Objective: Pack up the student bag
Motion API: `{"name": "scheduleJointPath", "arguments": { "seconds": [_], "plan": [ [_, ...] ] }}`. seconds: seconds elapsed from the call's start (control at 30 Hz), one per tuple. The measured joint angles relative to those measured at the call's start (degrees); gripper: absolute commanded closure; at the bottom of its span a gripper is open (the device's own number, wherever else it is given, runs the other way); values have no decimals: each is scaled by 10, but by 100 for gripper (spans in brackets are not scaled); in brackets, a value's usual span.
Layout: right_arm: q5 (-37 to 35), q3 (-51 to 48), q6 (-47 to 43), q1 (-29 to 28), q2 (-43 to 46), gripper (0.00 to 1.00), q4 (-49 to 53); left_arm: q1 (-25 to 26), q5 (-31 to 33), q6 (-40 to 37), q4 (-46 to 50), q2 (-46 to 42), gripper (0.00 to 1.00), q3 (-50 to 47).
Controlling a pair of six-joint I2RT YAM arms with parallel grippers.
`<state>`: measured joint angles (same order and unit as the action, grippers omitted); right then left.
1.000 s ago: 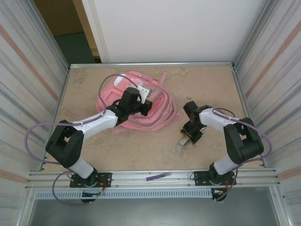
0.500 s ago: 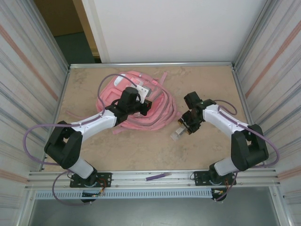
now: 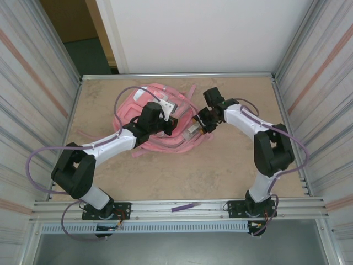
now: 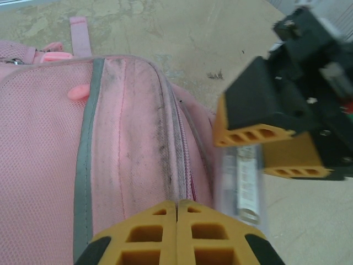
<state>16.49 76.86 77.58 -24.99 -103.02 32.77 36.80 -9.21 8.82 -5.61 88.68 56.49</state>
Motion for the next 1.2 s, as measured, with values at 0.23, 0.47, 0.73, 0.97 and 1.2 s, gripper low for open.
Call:
{"name": "scheduleJointPath", "arguments": {
  "seconds": [0.23,0.47,0.73,0.97,1.2],
  "plan": [
    [16,43,5,-14,-46,54,-30,0,0,-3,12,0,100,0],
    [26,81,5,-18,-81,51,-33,-4,2,-6,11,-2,100,0],
    [30,88,-3,-23,-94,42,-47,-5,10,-8,11,-4,100,0],
    [76,23,-44,-7,-76,46,-140,-8,8,-12,11,-4,55,0],
    [94,0,-66,-4,-74,48,-183,-7,6,2,50,-4,40,14]
  ]
}}
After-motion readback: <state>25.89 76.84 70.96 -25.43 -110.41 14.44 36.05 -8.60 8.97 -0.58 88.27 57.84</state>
